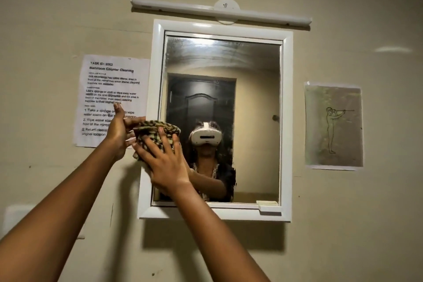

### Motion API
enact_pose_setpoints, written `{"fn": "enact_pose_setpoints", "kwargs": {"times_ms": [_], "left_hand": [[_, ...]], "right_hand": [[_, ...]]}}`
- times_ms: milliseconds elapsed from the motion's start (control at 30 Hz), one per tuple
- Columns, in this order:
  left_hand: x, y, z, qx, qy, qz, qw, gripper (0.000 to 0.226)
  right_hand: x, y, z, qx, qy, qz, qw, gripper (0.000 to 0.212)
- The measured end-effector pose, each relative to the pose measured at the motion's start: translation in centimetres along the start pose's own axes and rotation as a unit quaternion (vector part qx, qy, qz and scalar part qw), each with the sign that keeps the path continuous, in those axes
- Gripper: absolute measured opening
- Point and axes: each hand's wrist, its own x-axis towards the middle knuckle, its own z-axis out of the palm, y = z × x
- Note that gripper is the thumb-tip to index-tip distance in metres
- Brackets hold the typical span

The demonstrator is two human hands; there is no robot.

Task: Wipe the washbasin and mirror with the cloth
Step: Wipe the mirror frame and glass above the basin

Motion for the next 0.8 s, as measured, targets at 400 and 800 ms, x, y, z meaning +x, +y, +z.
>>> {"fn": "enact_pose_setpoints", "kwargs": {"times_ms": [400,800], "left_hand": [[0.8,-2.0,1.4,0.154,0.137,0.086,0.975,0.032],[1.4,-1.9,1.7,0.188,0.17,0.063,0.965,0.029]], "right_hand": [[-11.7,13.8,-3.0,-0.026,0.101,0.286,0.953,0.074],[-13.3,8.5,0.0,0.074,0.2,0.535,0.817,0.059]]}}
